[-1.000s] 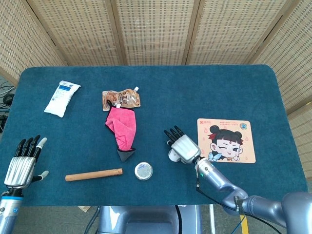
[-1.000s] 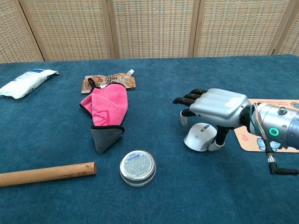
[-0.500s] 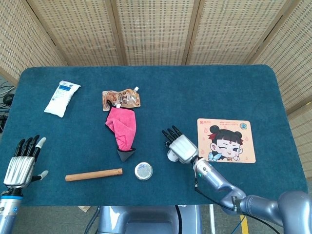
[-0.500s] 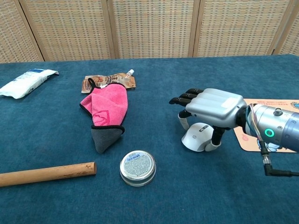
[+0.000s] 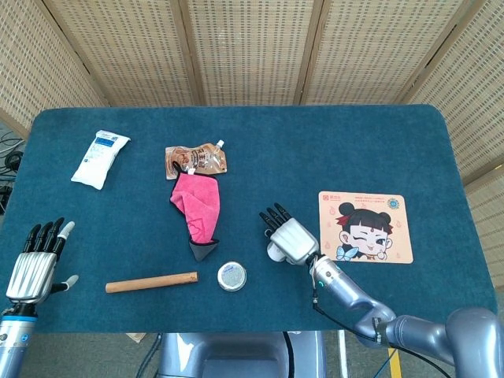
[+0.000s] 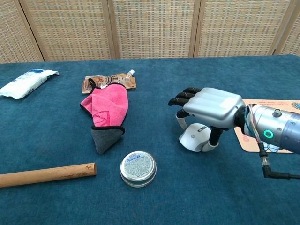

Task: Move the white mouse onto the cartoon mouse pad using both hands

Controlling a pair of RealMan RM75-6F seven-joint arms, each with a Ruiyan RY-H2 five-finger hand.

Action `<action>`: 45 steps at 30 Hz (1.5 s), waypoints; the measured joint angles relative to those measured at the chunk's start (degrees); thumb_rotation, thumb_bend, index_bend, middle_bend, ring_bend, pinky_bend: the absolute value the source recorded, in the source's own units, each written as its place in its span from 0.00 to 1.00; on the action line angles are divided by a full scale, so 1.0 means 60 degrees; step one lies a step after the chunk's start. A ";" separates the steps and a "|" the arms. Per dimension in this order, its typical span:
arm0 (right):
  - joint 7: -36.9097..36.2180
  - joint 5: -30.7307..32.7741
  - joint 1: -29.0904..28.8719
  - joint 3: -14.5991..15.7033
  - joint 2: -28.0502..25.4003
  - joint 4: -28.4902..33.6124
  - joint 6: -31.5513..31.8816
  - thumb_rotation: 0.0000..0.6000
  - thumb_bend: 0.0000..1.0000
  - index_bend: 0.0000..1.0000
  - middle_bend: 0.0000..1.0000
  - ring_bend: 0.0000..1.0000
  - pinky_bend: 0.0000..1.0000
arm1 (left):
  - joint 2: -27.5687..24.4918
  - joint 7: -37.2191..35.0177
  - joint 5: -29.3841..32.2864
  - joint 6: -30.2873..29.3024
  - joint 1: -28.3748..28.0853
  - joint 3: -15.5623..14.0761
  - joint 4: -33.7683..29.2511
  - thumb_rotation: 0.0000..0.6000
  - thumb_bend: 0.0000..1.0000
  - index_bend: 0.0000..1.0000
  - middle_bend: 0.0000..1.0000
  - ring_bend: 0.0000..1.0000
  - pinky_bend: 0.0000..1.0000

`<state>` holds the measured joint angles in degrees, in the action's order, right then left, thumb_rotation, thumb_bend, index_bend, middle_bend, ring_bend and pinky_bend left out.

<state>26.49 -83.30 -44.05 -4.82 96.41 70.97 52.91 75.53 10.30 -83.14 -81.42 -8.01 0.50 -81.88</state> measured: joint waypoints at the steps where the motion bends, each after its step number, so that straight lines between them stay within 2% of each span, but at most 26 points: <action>1: 0.0033 -0.0039 -0.0013 -0.0010 -0.0033 0.0031 0.0054 1.00 0.00 0.60 0.10 0.00 0.00 | 0.0000 -0.0001 -0.0001 0.0001 0.0002 0.0003 0.0000 1.00 0.09 0.05 0.00 0.00 0.00; 18: 0.0560 -0.0206 -0.0022 -0.0081 -0.0713 0.0547 0.0484 1.00 0.00 0.66 0.14 0.00 0.00 | -0.0001 -0.0055 -0.0060 0.0007 0.0035 0.0037 0.0007 1.00 0.09 0.05 0.00 0.00 0.00; 27: 0.0518 -0.0302 0.0061 0.0057 -0.0728 0.0606 0.0596 1.00 0.00 0.68 0.15 0.00 0.00 | 0.0001 -0.0007 -0.0086 -0.0011 0.0050 0.0047 -0.0029 1.00 0.09 0.05 0.00 0.00 0.00; 45: 0.0576 -0.0417 0.0017 -0.0135 -0.0778 0.0279 0.0946 1.00 0.00 0.70 0.16 0.00 0.00 | 0.0036 0.0021 -0.0079 0.0039 0.0052 0.0070 0.0026 1.00 0.09 0.05 0.00 0.00 0.00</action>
<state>29.94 -85.81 -43.95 -5.63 91.74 72.65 58.58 75.75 10.42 -83.61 -81.19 -7.70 0.92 -81.73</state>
